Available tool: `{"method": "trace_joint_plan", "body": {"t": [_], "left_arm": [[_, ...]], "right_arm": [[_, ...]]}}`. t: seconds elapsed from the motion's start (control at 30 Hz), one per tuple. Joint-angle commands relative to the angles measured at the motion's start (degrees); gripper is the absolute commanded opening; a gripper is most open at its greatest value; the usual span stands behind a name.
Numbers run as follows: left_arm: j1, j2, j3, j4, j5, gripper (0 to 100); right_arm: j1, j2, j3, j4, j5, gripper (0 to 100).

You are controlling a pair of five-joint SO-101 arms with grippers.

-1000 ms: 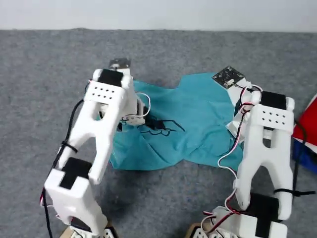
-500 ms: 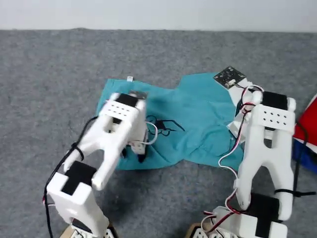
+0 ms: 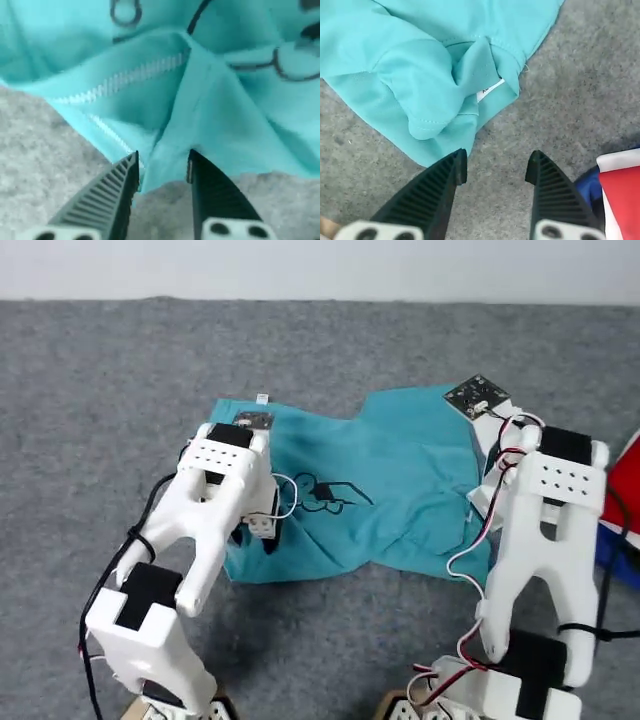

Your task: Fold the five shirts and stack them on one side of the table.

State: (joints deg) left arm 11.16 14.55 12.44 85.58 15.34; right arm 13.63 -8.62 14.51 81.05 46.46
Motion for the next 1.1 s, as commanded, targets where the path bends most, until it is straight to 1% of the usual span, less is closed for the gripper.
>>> {"method": "trace_joint_plan", "body": {"t": [0.0, 0.1, 0.2, 0.27, 0.33, 0.4, 0.47, 0.53, 0.6, 0.8, 1.0, 1.07], "left_arm": [[0.97, 2.11, -0.66, -1.14, -0.44, 15], [3.52, 5.80, -0.75, 1.76, -0.18, 15], [5.54, 6.95, -0.75, 2.55, 0.00, 14], [5.89, 6.86, -1.10, 2.37, 0.00, 9], [5.63, 6.86, -2.95, 3.08, -0.18, 0], [5.36, 6.86, -5.14, 5.27, -0.09, 2], [5.36, 7.30, -7.34, 7.38, -0.09, 1], [5.36, 7.30, -8.57, 8.35, -0.09, 1], [5.36, 6.86, -8.84, 8.70, -0.09, 1], [5.36, 6.86, -8.84, 11.16, 0.00, 1], [5.36, 6.86, -10.51, 12.13, 2.99, 1], [5.36, 6.86, -12.70, 12.75, 3.16, 1]], "right_arm": [[0.75, -0.75, -0.62, 1.27, 0.70, 20.4], [0.40, -0.75, -0.62, 2.86, 0.70, 20.4], [0.31, -0.75, -0.62, 3.12, 0.70, 20.4], [0.66, -0.75, -0.62, 3.12, 0.70, 20.4], [0.75, -0.75, -0.62, 3.65, 0.70, 20.4], [-0.48, -0.75, -0.62, 7.16, 0.70, 20.3], [-5.23, -0.75, -0.62, 9.98, 0.70, 20.3], [-9.54, -0.75, -0.70, 10.15, 0.70, 20.5], [-11.74, 0.04, -0.18, 8.40, 0.44, 20.8], [-12.26, 2.77, 2.11, 5.49, 0.70, 21.1], [-12.35, 5.67, 5.71, 4.97, 0.70, 31.9], [-12.00, 5.67, 7.12, 3.03, 0.79, 32.5]]}}
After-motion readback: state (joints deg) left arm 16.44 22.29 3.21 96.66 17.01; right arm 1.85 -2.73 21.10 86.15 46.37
